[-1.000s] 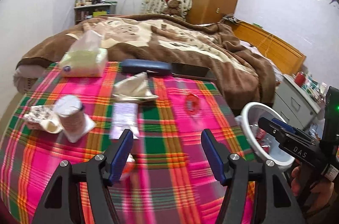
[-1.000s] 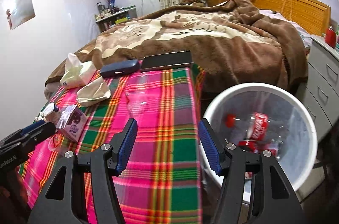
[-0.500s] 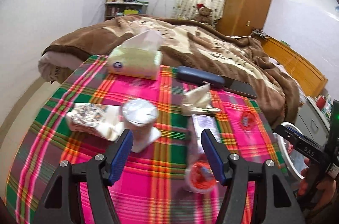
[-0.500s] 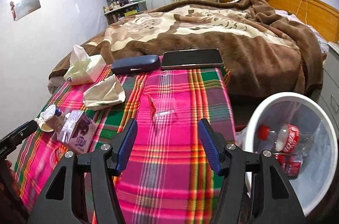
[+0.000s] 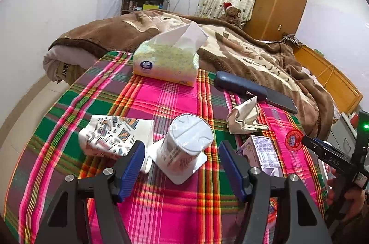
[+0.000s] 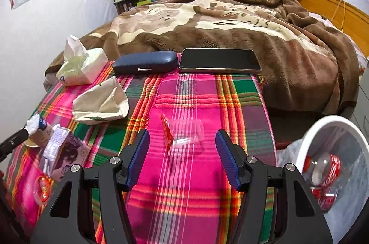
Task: Collect trash
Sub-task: 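Grasp the white paper cup with the left tool while the right tool grasps the clear plastic cup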
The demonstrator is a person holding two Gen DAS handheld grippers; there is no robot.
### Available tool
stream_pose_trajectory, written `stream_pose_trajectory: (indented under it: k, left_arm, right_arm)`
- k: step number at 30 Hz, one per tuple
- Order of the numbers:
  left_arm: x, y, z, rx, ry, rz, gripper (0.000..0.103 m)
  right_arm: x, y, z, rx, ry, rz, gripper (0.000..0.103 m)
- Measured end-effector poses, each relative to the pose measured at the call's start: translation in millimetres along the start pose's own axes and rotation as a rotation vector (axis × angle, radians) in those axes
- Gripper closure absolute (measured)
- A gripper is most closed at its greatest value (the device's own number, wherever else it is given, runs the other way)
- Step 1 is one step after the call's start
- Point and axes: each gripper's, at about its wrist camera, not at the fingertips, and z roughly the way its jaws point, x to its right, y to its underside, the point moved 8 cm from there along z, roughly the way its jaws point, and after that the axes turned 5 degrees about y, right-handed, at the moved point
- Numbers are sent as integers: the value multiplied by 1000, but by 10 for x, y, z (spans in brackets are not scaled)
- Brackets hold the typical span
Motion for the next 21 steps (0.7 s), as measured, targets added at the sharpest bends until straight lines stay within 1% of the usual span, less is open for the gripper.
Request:
stream_pose_trajectory:
  k: [3, 7, 14, 18, 21]
  left_arm:
    - [-7, -20, 122, -24, -20, 23, 37]
    - [23, -49, 228, -33, -4, 37, 37]
    - [56, -88, 347, -40, -31, 73, 36]
    - [104, -75, 394, -41, -23, 88, 37]
    - [113, -71, 418, -47, -12, 81, 37]
  right_arm:
    - [-11, -11, 87, -19, 8, -16, 42]
    - [-25, -17, 142, -31, 3, -24, 42]
    - [-62, -37, 208, -38, 12, -46, 42]
    - [-38, -55, 225, -34, 24, -36, 42]
    - [-58, -53, 241, -41, 12, -40, 42]
